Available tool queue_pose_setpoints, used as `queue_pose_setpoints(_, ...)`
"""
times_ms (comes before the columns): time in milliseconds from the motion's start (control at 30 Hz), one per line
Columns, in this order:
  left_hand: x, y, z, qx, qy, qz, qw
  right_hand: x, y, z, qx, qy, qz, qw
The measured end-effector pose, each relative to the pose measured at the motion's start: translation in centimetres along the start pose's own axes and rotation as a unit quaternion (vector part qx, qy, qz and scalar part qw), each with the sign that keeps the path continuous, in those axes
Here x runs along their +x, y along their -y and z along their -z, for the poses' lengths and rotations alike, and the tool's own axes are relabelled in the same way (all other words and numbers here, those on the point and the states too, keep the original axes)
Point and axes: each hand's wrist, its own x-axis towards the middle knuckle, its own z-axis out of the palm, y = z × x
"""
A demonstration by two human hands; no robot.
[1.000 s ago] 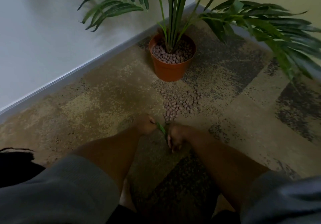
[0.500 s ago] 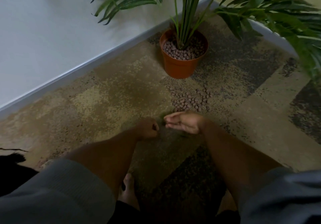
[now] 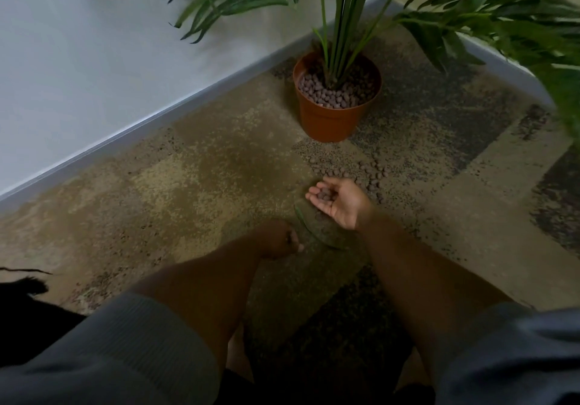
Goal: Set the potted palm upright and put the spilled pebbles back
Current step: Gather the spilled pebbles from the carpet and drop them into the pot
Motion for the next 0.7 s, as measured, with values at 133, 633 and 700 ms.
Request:
queue_pose_setpoints(133,0.5,-0.2,0.9,-0.225,-0.095,0.049,0.968,0.4,0.4,-0.4,0.01,-0.021,0.009,1.0)
queue_pose_setpoints(633,4.4,-8.0,14.7,-0.837,-0.192,0.076,0.507,-1.3,7.8,-6.3,0.21,0.059,0.12,0.968)
queue_pose_setpoints(700,4.8,-9.5,16.6,-0.826,-0.202,0.057,0.524,-1.7,9.7,-6.8,0.225,0.057,0.151,0.961)
